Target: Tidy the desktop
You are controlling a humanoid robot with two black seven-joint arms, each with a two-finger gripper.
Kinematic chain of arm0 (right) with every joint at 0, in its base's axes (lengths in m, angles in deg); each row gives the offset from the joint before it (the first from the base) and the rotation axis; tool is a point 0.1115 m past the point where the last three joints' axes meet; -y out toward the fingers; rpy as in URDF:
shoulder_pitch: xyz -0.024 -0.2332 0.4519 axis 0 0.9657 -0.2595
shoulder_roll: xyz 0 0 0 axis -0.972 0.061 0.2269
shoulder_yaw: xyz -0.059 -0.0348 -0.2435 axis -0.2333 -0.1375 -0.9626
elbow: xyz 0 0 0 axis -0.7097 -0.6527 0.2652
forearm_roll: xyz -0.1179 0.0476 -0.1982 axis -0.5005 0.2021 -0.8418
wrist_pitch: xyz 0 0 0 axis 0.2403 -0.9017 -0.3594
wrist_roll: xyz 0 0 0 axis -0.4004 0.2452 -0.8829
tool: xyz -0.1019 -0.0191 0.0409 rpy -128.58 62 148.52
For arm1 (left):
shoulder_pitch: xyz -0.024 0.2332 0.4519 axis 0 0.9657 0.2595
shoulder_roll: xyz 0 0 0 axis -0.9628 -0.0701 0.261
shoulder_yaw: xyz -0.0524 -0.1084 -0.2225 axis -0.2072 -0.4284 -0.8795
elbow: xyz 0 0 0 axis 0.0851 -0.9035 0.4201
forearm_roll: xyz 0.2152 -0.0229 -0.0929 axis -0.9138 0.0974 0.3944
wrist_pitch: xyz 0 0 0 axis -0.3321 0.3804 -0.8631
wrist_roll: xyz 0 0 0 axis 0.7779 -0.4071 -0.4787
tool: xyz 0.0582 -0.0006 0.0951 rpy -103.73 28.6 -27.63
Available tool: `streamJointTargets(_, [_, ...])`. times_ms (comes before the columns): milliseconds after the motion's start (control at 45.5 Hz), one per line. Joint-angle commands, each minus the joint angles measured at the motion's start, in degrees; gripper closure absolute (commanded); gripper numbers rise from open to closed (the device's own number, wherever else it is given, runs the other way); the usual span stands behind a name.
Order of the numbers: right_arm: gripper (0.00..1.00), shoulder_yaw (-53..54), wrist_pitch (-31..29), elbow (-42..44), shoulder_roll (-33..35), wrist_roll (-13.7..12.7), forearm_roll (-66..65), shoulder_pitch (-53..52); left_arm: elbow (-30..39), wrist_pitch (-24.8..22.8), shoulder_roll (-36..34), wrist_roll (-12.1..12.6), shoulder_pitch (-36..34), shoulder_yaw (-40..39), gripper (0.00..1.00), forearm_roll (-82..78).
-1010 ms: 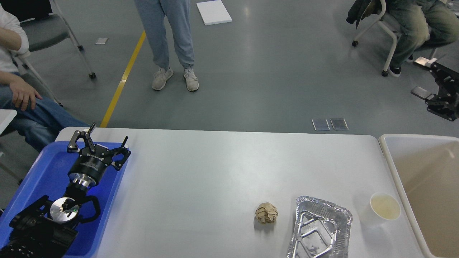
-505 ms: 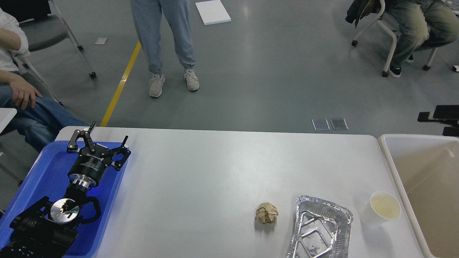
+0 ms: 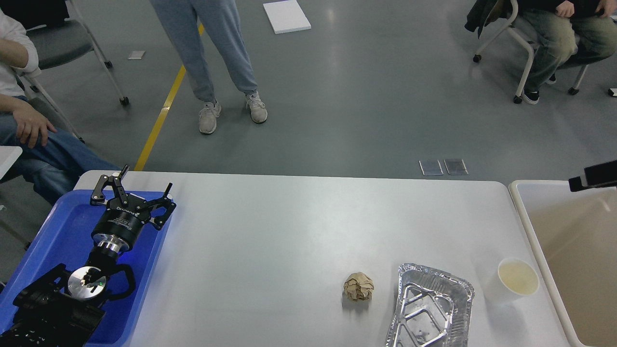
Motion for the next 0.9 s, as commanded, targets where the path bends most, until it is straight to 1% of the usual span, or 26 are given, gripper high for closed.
streamJointTargets(0, [0.0,-2.2,-0.7,-1.1,-4.9,0.1,3.6,-2.0,0.0,0.0,0.0,0.0,0.0,0.1,0.0,0.0])
streamJointTargets(329, [0.01,-2.1,-0.4,-1.1,-8.2,-0.3,3.1,8.0,0.0,0.0,0.0,0.0,0.0,0.0,0.0,0.0])
streamJointTargets(483, [0.01,-1.7,-0.3,-1.2,-10.0,-0.9,6.6,12.1,0.0,0.0,0.0,0.0,0.0,0.1,0.0,0.0])
streamJointTargets(549, [0.01,-2.1,-0.2,-1.0,-11.1,-3.1,11.5,14.2,0.0,0.0,0.0,0.0,0.0,0.1,0.0,0.0])
streamJointTargets(637, [0.01,-2.2,0.0,-1.0,-12.4,-7.6,15.7,16.3,0.0,0.0,0.0,0.0,0.0,0.1,0.0,0.0])
streamJointTargets(703, [0.01,-1.9,0.4,-1.0,-13.1,-10.0,16.5,18.2,0.0,0.0,0.0,0.0,0.0,0.1,0.0,0.0])
streamJointTargets(769, [0.01,-1.7,1.5,-0.9,-13.9,-10.8,16.7,19.4,0.0,0.0,0.0,0.0,0.0,0.0,0.0,0.0])
streamJointTargets(878, [0.01,-1.6,4.4,-0.4,-15.6,-10.7,16.0,22.5,0.0,0.0,0.0,0.0,0.0,0.0,0.0,0.0])
